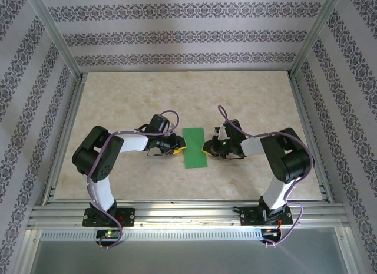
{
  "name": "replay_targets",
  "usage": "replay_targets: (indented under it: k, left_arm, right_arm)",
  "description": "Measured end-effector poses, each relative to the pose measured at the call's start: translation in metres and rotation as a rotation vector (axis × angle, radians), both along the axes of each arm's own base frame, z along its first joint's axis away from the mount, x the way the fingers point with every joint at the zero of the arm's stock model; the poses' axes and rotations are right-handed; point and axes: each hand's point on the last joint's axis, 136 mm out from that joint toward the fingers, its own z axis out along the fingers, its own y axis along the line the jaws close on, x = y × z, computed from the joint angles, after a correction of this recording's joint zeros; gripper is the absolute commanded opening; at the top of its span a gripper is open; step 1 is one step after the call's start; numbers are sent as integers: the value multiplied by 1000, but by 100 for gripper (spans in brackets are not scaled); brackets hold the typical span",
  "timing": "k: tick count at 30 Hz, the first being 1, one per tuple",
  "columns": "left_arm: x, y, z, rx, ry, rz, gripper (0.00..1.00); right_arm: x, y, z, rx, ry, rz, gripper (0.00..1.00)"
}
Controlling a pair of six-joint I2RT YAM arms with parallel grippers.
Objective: Fold a paper plane with a square sheet of paper (pick it up from the middle)
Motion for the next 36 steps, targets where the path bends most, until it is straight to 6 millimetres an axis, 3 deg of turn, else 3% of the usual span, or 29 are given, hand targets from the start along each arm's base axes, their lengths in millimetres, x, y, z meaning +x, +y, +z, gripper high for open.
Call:
replay_targets:
  k: [13,18,21,26,31,36]
  left_arm:
    - [5,-4,-1,-21,1,21,17]
    - [9,-6,3,-35,-9,27,9]
    - [9,-6,3,-39,-8,33,0]
    - [9,-6,4,-46,-8,40,0]
    - [6,-5,12,-58,-5,55,0]
    - [0,-2,29,-83,-20,65,0]
  right_arm:
    - [0,0,0,0,2,-1,6]
    - [0,0,0,0,2,-1,6]
    - [0,0,0,1,1,-1,9]
    - [-1,-1,5,6,-12,-5,19]
    - [-11,-4,32,-27,-88,15,30]
    - [-31,15,75,-173,-404,185,36]
